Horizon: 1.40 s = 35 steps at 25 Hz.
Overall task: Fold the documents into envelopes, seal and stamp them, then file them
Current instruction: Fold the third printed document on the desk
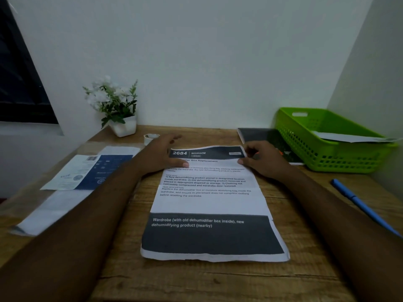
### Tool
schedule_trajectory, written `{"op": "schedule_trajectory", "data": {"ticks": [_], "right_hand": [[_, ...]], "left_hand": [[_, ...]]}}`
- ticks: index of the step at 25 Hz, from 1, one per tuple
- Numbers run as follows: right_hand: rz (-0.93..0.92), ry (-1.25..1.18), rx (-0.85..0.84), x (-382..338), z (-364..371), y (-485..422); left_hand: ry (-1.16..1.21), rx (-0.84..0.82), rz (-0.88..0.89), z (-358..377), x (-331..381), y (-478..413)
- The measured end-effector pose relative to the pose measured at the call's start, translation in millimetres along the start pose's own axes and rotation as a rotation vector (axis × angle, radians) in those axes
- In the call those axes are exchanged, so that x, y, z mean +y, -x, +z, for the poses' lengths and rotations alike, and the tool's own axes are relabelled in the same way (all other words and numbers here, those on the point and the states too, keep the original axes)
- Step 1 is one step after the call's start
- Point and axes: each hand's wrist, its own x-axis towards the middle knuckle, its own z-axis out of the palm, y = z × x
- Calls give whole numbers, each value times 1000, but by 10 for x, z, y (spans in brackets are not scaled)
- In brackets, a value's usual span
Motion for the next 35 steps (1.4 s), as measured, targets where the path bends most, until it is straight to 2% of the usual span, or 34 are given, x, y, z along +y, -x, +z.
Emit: {"op": "schedule_trajectory", "data": {"ticks": [5, 13, 18, 21, 24, 26, 28, 32, 35], "right_hand": [[27, 7, -4, 29, -2, -13], [-47, -88, -10, -11, -17, 10], [-48, -146, -36, -66, -61, 64], [-63, -129, -39, -113, -94, 121], [-137, 100, 21, -205, -170, 186], [-216, 309, -88, -297, -228, 178], [-213, 454, -245, -370, -263, 150], [-214, 504, -330, -356, -303, 112], [-238, 489, -325, -338, -318, 117]], "left_hand": [[17, 13, 28, -22, 17, -14], [-35, 59, 68, -119, 82, 5], [-60, 4, 76, -212, 99, 19], [-201, -68, 137, -285, 154, 30], [-245, -217, 175, -340, 168, 45], [-288, -311, 181, -363, 165, 51], [-314, -371, 156, -385, 167, 49], [-355, -357, 154, -392, 181, 40], [-340, -330, 150, -352, 200, 59]]}}
